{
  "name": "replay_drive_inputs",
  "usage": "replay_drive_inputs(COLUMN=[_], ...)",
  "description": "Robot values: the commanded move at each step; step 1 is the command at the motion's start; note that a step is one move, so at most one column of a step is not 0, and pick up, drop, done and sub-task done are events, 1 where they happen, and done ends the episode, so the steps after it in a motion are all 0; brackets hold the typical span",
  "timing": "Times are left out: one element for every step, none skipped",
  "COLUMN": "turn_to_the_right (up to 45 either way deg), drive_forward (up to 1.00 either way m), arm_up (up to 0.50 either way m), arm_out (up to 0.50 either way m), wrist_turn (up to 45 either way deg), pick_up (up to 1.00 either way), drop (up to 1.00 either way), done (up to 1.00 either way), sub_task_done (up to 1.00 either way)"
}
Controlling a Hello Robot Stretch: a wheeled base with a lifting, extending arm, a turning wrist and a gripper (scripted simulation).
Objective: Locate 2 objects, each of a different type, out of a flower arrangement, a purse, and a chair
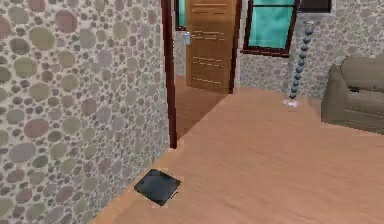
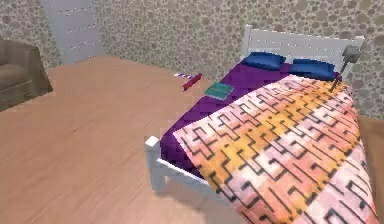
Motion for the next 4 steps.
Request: replay_drive_inputs(turn_to_the_right=[30.0, 0.0, -45.0, -18.0], drive_forward=[0.00, 0.45, 0.00, 0.00], arm_up=[0.00, 0.00, 0.00, 0.00], arm_out=[0.00, 0.00, 0.00, 0.00], wrist_turn=[0.0, 0.0, 0.0, 0.0], pick_up=[0.00, 0.00, 0.00, 0.00], drop=[0.00, 0.00, 0.00, 0.00], done=[0.00, 0.00, 0.00, 0.00], sub_task_done=[0.00, 0.00, 0.00, 0.00])
